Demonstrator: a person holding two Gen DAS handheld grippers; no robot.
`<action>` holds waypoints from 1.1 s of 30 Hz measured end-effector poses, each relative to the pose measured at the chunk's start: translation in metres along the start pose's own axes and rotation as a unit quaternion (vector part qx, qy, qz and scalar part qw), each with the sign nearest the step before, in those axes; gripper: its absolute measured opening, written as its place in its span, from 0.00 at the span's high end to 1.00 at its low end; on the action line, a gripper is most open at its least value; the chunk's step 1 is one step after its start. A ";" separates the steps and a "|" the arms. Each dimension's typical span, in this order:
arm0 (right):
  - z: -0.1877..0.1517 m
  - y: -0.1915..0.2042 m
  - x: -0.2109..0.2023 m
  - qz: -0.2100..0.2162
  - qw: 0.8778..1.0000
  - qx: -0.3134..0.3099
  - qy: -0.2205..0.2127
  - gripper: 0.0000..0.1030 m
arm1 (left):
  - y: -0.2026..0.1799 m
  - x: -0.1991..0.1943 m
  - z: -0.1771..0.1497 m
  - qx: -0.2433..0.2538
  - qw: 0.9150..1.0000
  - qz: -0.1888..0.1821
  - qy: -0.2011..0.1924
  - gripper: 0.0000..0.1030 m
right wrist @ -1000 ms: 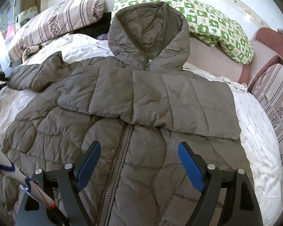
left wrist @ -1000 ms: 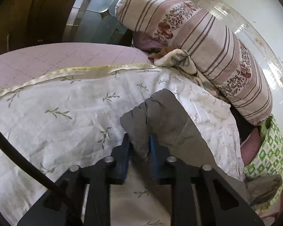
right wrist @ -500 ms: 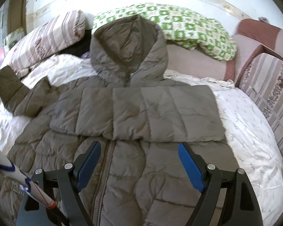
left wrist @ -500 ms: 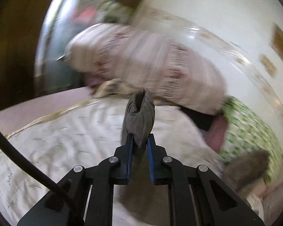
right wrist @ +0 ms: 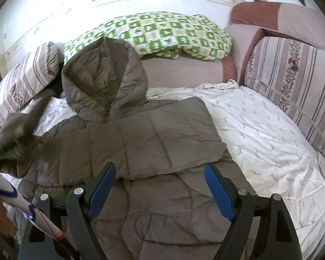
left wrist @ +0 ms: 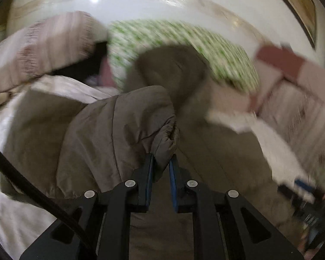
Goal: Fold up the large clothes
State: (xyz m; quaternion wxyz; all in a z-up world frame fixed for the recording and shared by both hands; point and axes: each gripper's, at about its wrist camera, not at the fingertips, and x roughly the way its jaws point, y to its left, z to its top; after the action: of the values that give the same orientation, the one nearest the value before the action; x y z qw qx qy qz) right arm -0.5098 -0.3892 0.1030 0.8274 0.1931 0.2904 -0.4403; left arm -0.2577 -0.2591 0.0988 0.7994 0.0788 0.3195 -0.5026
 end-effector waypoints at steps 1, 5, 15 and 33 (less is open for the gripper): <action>0.001 -0.003 0.000 -0.001 1.000 0.003 0.000 0.15 | -0.011 0.012 -0.007 0.011 1.000 -0.002 0.018 0.87; 0.003 -0.012 0.005 0.009 1.000 0.019 0.013 0.15 | -0.034 0.050 -0.033 0.033 0.995 0.031 0.085 0.87; 0.005 -0.027 0.018 0.097 0.990 0.083 0.053 0.15 | -0.046 -0.017 -0.026 0.010 0.998 0.003 0.067 0.44; -0.010 0.062 0.070 0.316 0.914 0.168 0.192 0.28 | 0.156 -0.079 -0.008 -0.207 0.954 0.213 -0.047 0.28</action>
State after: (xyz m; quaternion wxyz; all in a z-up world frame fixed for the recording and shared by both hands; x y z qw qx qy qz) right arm -0.4293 -0.3931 0.0533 0.8070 0.4918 0.2888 -0.1531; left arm -0.1512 -0.1210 0.1090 0.9007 -0.0458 0.3546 -0.2467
